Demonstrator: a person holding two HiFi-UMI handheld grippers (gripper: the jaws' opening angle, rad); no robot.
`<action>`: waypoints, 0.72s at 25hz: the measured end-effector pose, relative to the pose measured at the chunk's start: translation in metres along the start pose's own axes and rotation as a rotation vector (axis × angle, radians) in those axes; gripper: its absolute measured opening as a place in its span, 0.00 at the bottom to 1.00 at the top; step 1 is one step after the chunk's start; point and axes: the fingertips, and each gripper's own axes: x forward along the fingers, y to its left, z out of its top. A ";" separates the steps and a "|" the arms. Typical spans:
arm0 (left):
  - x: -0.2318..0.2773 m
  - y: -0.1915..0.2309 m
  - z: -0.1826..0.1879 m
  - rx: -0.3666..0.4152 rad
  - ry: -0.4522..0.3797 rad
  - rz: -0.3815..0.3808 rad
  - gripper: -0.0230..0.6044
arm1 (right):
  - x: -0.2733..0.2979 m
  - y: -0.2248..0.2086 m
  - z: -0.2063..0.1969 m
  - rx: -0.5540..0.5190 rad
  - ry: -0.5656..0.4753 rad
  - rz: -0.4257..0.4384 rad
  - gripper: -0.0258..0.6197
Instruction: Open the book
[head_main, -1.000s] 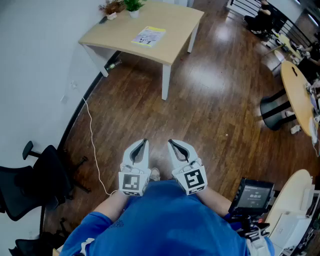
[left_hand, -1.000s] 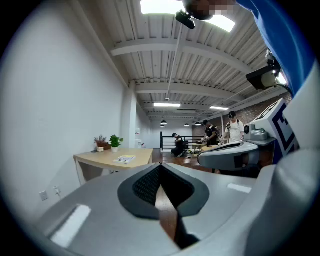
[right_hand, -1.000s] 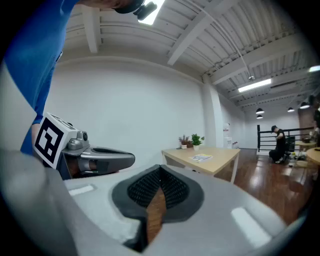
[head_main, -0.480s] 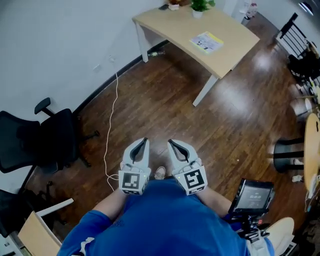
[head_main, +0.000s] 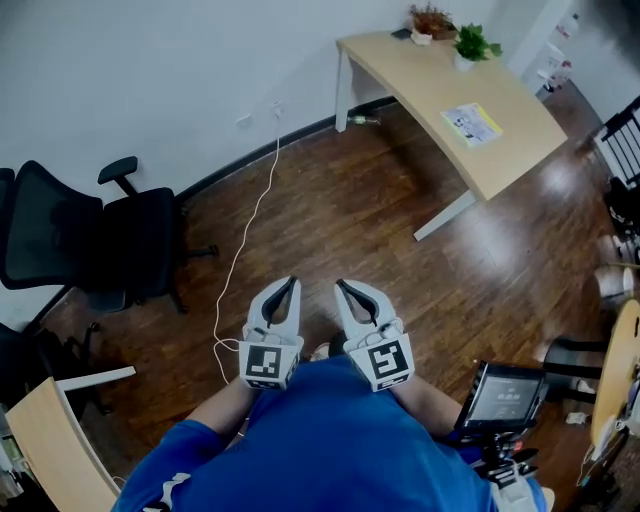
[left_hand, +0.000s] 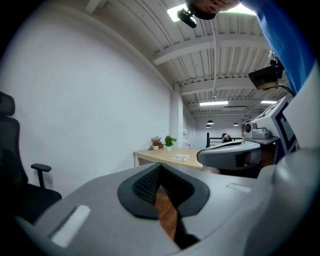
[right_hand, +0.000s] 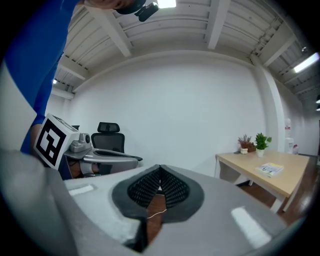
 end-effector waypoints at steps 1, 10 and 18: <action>0.001 0.002 0.000 -0.005 0.002 0.011 0.05 | 0.003 -0.001 0.001 0.000 -0.003 0.007 0.04; 0.037 0.019 -0.006 -0.020 0.044 0.070 0.05 | 0.035 -0.033 -0.003 0.025 -0.020 0.042 0.04; 0.115 0.032 0.010 0.004 0.052 0.092 0.05 | 0.079 -0.097 0.011 0.034 -0.043 0.070 0.04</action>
